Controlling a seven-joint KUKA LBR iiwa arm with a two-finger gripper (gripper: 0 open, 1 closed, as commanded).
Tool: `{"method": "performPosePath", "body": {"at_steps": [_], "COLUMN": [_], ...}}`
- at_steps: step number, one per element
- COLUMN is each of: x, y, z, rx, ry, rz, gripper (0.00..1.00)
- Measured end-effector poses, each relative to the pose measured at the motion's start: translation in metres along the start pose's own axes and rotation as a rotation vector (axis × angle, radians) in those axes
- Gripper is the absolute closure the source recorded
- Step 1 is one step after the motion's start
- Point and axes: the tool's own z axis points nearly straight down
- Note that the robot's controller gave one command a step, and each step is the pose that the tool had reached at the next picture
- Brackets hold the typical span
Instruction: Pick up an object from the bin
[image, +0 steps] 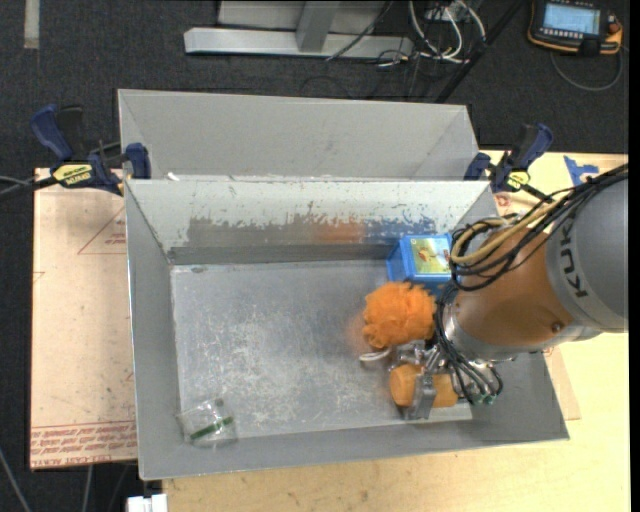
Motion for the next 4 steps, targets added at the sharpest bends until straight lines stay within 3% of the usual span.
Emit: {"method": "performPosePath", "body": {"at_steps": [2,3,4], "x": [0.003,0.0,0.001], "y": [0.001,0.001,0.001], "z": [-0.024,-0.043,-0.053], "rx": [-0.002,-0.001,-0.001], "ry": [0.011,0.002,0.004], "rz": [0.0,-0.001,-0.001], "gripper": [1.0,1.0,1.0]}}
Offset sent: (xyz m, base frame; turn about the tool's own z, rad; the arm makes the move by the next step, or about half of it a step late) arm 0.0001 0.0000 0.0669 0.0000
